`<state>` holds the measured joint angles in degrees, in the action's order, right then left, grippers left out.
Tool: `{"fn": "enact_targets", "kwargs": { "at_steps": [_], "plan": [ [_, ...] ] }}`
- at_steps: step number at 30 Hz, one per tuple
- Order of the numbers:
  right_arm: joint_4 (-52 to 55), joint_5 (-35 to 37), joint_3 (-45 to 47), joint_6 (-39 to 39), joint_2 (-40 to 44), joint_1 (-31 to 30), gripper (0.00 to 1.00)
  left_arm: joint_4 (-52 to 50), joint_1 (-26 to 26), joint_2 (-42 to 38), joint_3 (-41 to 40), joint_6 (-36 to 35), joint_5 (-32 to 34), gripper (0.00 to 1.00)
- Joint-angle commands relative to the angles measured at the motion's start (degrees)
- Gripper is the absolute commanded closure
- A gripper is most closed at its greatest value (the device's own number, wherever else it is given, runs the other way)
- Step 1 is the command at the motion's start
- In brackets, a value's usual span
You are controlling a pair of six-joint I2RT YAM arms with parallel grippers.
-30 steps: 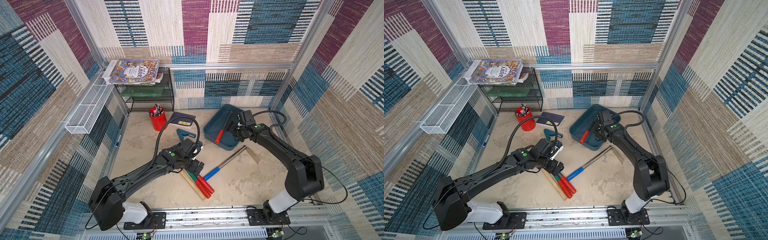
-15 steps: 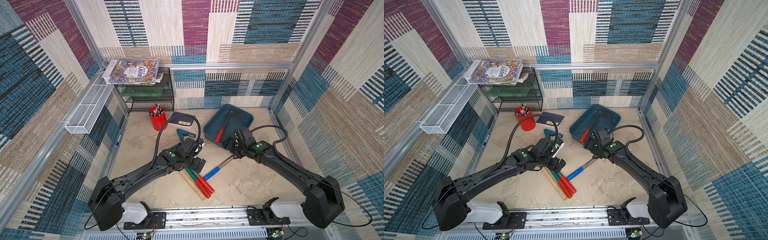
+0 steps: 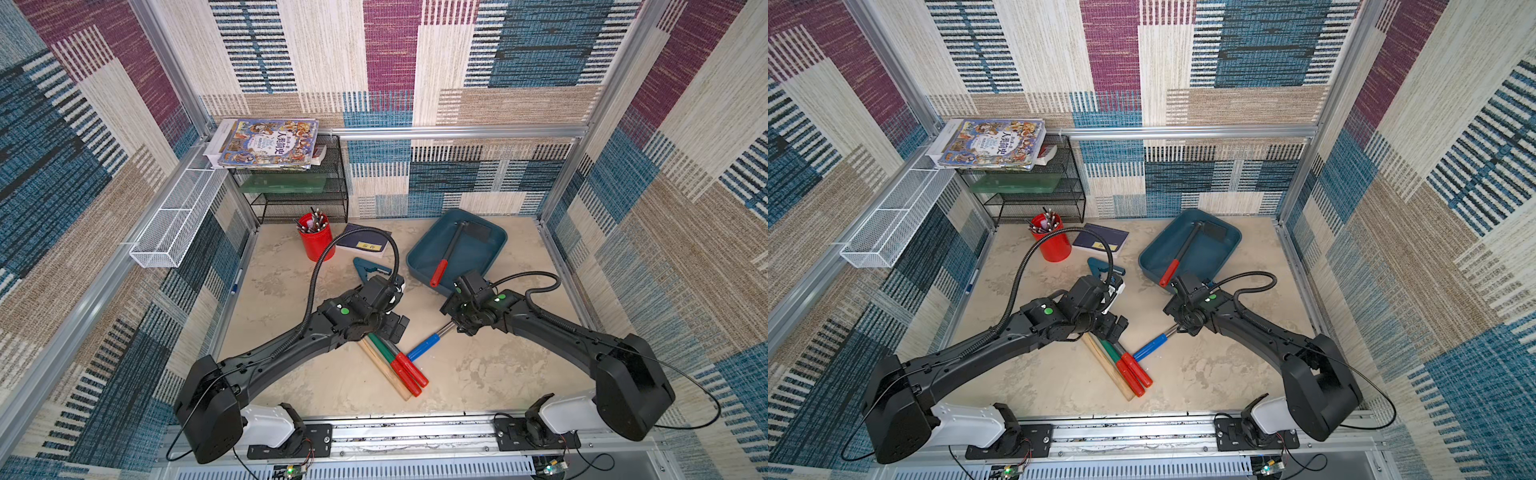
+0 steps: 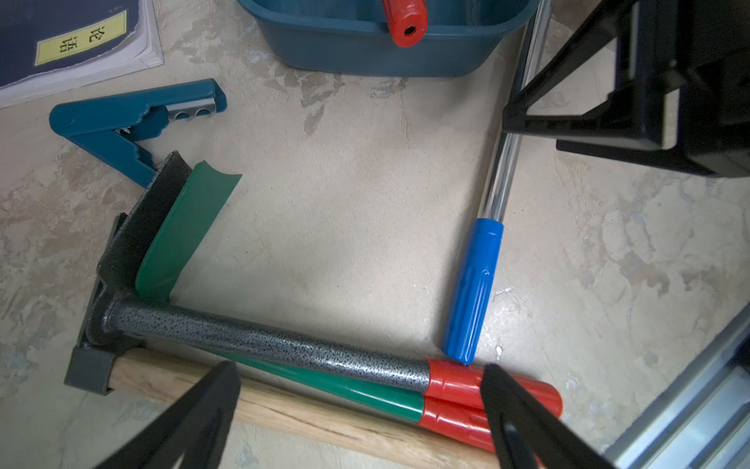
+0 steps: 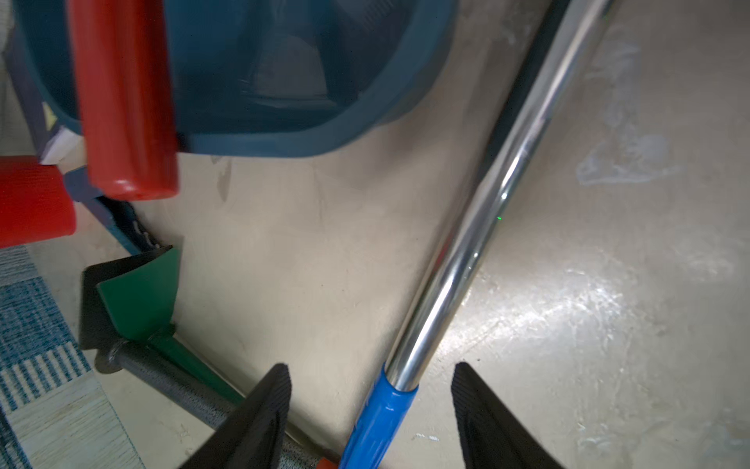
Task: Put the small hoe into the storage box
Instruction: Pick up the hoe from the center of the board.
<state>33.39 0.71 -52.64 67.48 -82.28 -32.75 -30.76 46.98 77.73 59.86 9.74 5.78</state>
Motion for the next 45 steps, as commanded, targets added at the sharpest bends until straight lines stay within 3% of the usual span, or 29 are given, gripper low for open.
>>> {"fn": "enact_targets", "kwargs": {
  "at_steps": [1,19,39,45],
  "plan": [
    [3.5,1.9,-2.0,3.1,-2.3,-0.2,0.32,-0.4,0.0,-0.2,-0.2,1.4,0.6,0.04],
    [2.3,0.2,-1.9,3.4,-7.8,1.2,0.36,-1.6,0.0,0.0,-0.4,1.1,1.1,0.04],
    [3.3,-0.7,-6.2,1.5,-16.5,2.2,0.47,-1.8,0.0,-0.3,-1.6,0.5,1.8,0.05],
    [3.4,-1.8,-6.2,1.3,-17.9,2.4,0.62,-1.9,0.0,-0.8,-2.1,0.5,2.3,0.04]
  ]
}}
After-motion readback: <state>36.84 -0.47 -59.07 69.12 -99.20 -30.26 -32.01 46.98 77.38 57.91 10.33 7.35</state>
